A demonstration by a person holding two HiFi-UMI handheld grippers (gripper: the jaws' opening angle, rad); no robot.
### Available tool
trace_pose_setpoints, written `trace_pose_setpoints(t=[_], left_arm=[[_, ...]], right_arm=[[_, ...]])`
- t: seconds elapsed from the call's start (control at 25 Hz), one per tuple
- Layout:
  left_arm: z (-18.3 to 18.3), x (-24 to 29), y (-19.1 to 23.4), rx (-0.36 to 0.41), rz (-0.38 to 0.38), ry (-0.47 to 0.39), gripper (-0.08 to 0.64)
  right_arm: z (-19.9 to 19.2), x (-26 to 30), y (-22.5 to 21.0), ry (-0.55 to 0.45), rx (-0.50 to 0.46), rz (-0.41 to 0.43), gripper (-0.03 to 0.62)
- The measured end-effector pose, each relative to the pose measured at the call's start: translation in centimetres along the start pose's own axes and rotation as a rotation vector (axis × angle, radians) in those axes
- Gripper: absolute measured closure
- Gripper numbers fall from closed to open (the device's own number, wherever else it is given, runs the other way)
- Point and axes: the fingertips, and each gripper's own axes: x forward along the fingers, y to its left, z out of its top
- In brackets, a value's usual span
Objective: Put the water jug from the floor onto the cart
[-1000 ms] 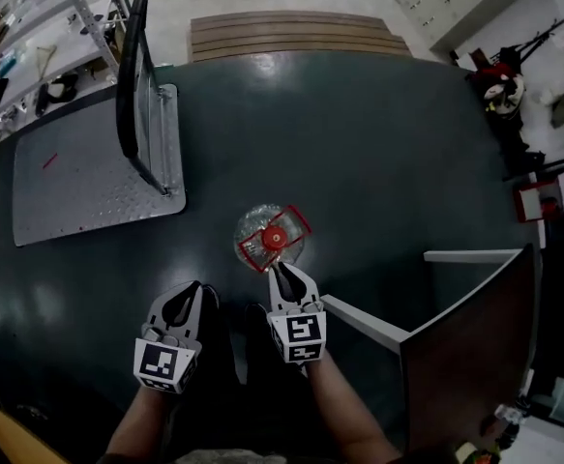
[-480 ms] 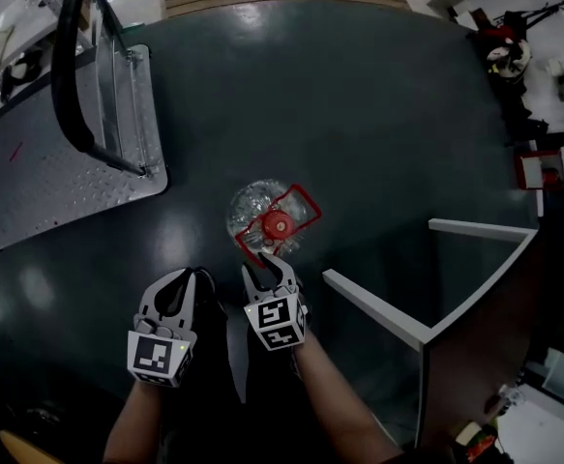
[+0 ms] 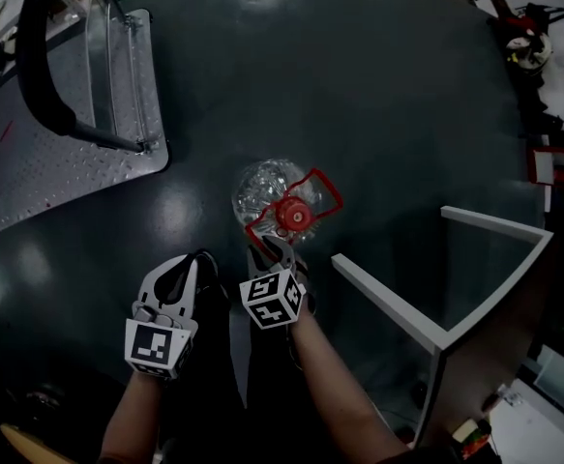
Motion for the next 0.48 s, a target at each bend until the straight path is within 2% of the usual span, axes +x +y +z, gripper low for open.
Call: trace_pose_setpoints(t=[0.24, 0.28, 0.32, 0.48], left_arm=[[-0.9, 0.3, -0.5, -0.029, -0.003, 0.013, 0.554], [-1.1, 0.3, -0.6, -0.024, -0.004, 0.019, 0.554], [-1.2, 0.3, -0.7, -0.021, -0.005, 0.024, 0.554], [-1.0, 0.2, -1.2, -0.038, -0.002, 0.024, 0.552]], right_arm=[[-0.9, 1.4, 0.1, 0.084, -0.008, 0.016, 0.486], [-1.1, 1.5, 0.0, 0.103, -0.006, 0.012, 0.506], [-1.2, 1.5, -0.1, 0.114, -0.004, 0.008, 0.553], [-1.1, 1.2, -0.2, 0.128, 0.007, 0.036, 0.563]])
